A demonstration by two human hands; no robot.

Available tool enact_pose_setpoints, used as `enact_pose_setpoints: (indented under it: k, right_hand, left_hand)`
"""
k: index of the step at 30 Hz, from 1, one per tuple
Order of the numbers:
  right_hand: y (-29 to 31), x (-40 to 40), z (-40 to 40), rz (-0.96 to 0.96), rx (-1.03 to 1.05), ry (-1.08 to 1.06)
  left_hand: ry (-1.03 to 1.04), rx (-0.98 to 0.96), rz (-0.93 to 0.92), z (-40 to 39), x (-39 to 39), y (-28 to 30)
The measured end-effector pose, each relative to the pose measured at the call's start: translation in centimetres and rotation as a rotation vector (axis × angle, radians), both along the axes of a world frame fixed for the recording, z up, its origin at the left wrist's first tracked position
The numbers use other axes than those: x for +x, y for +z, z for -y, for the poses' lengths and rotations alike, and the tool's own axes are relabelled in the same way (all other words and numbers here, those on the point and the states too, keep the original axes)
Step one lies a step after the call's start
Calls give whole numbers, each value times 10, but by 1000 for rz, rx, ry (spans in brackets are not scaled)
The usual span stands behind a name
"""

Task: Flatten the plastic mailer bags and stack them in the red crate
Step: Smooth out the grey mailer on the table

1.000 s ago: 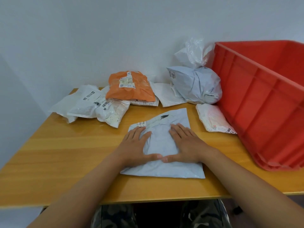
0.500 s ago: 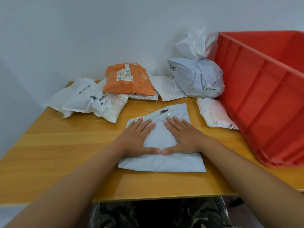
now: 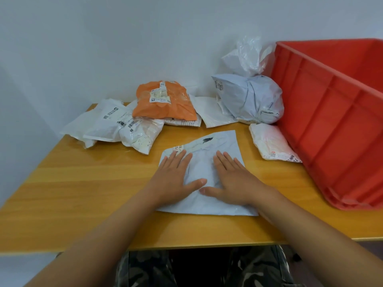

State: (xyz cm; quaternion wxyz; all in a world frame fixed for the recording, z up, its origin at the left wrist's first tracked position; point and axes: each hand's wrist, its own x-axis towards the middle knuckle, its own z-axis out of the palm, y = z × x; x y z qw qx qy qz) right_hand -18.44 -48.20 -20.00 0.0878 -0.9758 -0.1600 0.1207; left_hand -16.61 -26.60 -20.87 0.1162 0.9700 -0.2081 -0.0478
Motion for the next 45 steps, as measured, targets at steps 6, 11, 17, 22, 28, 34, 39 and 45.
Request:
enact_pose_setpoints:
  k: [6, 11, 17, 22, 28, 34, 39, 45]
  right_hand:
    - [-14, -23, -10, -1, -32, -106]
    - [-20, -22, -10, 43, -41, -109]
    - [-14, -20, -10, -32, -50, -92]
    - [0, -3, -7, -9, -49, -49]
    - [-1, 29, 4, 11, -79, 88]
    - [-16, 35, 7, 4, -88, 100]
    - [-13, 35, 7, -38, -80, 101]
    - [15, 60, 11, 58, 72, 19]
  left_hand:
    - [37, 89, -25, -2, -10, -17]
    - [41, 128, 26, -1, -9, -21]
    - [32, 132, -28, -1, -9, -17]
    - [5, 47, -38, 2, -3, -4]
    - [-129, 46, -24, 0, 21, -4]
    - [-143, 116, 14, -2, 24, -18]
    - [-145, 130, 12, -2, 26, -19]
    - [-98, -44, -61, -3, 33, -4]
